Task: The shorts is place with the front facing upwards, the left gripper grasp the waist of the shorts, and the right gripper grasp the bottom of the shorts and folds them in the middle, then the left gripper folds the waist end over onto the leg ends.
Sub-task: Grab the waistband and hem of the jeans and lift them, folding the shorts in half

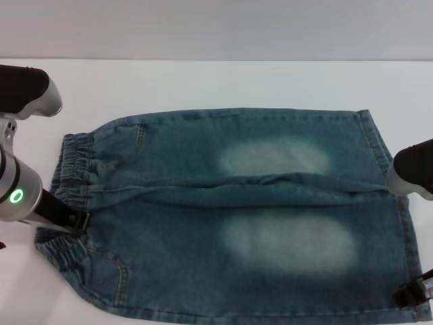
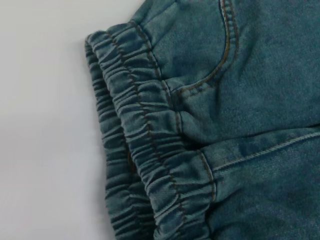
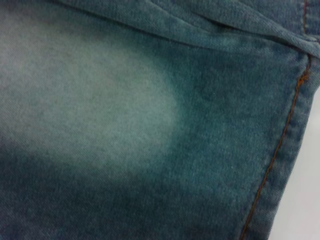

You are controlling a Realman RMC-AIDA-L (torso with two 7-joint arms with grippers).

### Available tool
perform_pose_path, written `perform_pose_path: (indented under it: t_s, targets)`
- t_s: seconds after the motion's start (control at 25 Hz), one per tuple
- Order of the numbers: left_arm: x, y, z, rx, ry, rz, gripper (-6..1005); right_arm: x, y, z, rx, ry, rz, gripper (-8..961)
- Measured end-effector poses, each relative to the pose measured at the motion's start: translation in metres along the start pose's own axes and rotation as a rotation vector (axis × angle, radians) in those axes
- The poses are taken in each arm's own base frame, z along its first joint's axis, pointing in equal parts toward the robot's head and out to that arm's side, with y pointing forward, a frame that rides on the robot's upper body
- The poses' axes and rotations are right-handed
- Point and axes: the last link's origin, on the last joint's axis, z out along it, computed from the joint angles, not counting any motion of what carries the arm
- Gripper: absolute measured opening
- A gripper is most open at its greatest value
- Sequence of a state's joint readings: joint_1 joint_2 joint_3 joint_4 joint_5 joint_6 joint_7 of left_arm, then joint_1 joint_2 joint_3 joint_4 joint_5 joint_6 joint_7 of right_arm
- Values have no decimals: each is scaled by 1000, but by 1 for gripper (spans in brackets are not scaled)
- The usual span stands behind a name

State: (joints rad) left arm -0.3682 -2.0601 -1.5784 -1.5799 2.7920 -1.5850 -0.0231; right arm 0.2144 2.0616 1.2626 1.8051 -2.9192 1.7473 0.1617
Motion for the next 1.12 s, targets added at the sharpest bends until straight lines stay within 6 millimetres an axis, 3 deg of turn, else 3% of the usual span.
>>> perform_pose_path:
  t_s: [1.12]
  targets:
    - [0,2,0,-3,-1,11,28,2,2,8,4,32,-8,514]
